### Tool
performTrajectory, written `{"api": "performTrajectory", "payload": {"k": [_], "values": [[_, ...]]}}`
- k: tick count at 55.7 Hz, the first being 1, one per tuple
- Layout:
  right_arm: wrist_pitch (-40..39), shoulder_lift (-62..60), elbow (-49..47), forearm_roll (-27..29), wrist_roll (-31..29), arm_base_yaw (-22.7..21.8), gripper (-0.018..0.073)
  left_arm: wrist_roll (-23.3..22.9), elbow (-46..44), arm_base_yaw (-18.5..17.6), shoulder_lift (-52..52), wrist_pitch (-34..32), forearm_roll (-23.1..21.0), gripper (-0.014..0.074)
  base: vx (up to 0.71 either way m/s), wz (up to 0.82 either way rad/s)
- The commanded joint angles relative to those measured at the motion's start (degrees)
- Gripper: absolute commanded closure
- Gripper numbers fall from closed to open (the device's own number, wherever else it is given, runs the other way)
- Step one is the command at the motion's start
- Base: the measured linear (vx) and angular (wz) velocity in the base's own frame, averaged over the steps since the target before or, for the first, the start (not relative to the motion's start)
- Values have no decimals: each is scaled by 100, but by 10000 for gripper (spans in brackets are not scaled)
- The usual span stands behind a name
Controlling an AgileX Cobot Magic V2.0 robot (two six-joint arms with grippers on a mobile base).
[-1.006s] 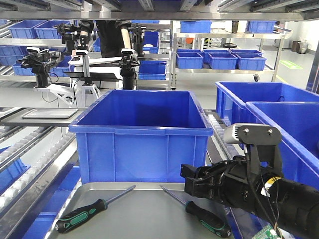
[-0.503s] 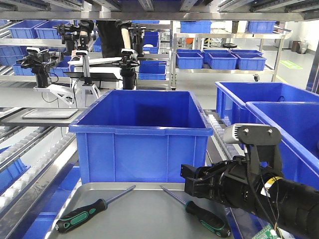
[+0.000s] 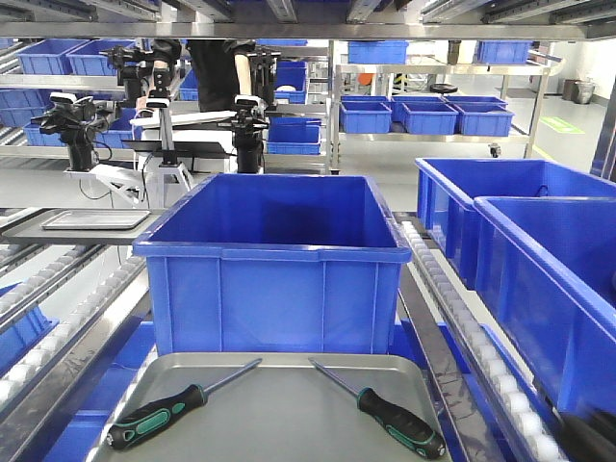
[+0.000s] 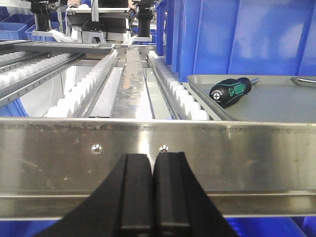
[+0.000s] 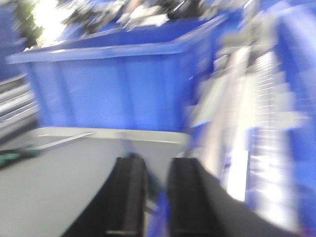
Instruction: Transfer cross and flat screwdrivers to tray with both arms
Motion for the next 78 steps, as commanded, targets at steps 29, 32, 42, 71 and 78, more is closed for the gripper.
{"api": "performTrajectory", "payload": {"k": [29, 32, 42, 71, 78], "values": [[1004, -3518, 2194, -1934, 1162, -1437, 570, -53, -135, 8, 43, -452, -27, 602, 0, 0], [1005, -3534, 2194, -2039, 1428, -1542, 570, -53, -135, 8, 44, -458, -27, 603, 0, 0], [965, -3534, 2194, -2053, 1631, -1532, 570, -53, -135, 8, 44, -453, -27, 603, 0, 0], [1006, -3534, 2194, -2042, 1631, -1532, 567, -53, -135, 8, 44, -453, -27, 603, 0, 0], [1006, -3534, 2194, -2042, 1631, -1532, 567, -53, -135, 8, 44, -453, -27, 603, 0, 0]]}}
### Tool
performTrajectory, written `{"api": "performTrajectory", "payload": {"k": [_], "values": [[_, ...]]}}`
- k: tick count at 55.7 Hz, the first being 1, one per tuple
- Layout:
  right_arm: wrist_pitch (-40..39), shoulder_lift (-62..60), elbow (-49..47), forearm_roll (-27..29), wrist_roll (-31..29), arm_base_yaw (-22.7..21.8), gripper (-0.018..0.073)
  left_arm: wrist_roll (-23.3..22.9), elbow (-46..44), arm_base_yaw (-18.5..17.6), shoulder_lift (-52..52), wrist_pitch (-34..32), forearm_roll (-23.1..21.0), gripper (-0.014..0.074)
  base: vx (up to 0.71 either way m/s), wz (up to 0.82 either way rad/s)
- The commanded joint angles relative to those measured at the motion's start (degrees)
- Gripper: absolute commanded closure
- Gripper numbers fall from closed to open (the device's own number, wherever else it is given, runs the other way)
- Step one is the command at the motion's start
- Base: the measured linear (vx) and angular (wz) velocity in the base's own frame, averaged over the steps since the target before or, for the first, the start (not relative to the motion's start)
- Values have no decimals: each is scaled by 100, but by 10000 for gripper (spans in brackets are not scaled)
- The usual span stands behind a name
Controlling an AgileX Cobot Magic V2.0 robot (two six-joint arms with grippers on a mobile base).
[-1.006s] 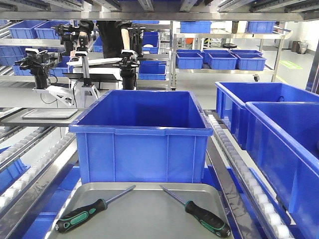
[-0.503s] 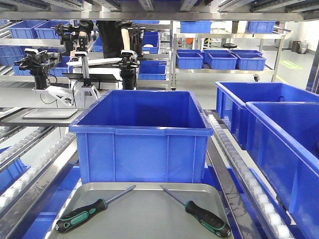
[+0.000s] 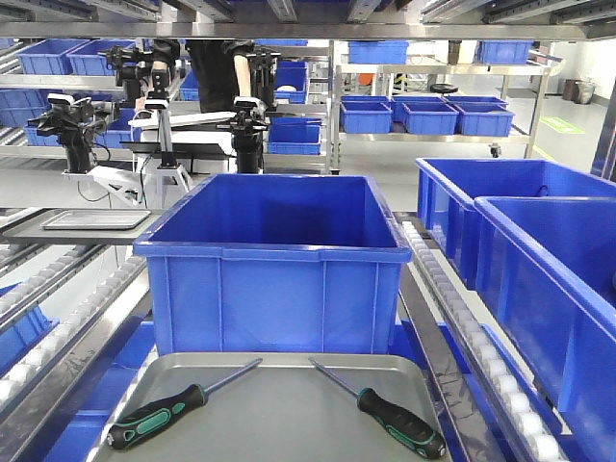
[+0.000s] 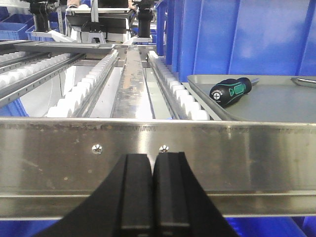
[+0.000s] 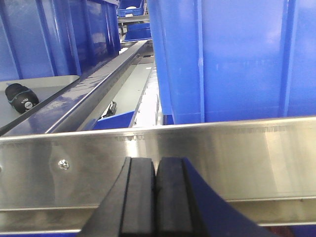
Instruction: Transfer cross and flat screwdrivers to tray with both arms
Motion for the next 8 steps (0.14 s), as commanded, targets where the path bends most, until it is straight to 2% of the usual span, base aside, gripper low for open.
{"api": "performTrajectory", "payload": {"k": [1, 8], "values": [[-469, -34, 38, -47, -16, -27, 567, -53, -135, 8, 49, -455, -27, 603, 0, 0], [-469, -34, 38, -47, -16, -27, 567, -53, -135, 8, 49, -455, -27, 603, 0, 0]]}}
